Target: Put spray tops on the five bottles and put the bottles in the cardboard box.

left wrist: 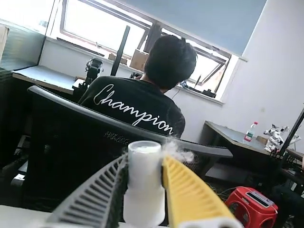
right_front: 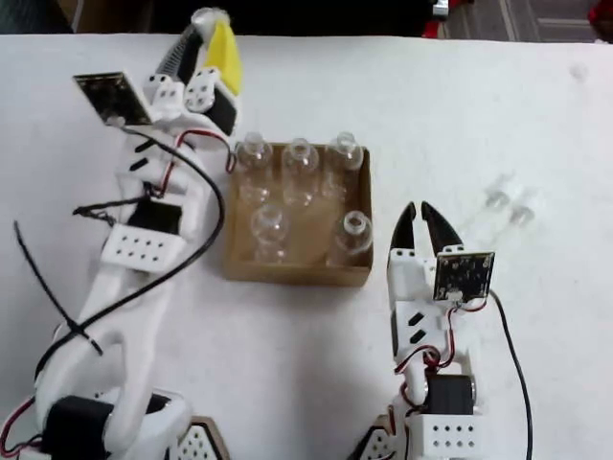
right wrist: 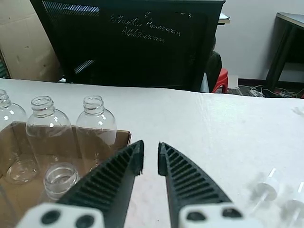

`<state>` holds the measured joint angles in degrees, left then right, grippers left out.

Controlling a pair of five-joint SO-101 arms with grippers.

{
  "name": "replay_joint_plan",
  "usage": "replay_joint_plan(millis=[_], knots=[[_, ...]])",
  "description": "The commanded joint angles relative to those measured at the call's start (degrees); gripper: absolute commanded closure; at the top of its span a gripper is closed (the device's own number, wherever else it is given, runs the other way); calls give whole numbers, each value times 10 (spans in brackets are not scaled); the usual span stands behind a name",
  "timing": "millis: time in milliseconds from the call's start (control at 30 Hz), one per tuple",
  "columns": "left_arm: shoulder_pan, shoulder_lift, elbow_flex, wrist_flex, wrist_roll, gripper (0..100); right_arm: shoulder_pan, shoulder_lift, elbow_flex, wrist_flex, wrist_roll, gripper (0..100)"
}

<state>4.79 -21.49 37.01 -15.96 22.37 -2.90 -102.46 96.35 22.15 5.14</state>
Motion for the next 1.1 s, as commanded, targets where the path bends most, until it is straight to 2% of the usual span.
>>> replay_joint_plan(millis=[0, 67, 200, 867, 1067], knots=[[17, 14, -7, -41, -26, 977, -2, -5, 4, 1, 9, 956], [21, 20, 10, -68, -49, 977, -2, -5, 4, 1, 9, 956], [22, 22, 37, -109, -50, 977, -1, -5, 4, 1, 9, 956], [27, 25, 120, -106, -55, 977, 0, -5, 4, 1, 9, 956], [30, 70, 127, -112, -67, 977, 0, -5, 4, 1, 9, 956]])
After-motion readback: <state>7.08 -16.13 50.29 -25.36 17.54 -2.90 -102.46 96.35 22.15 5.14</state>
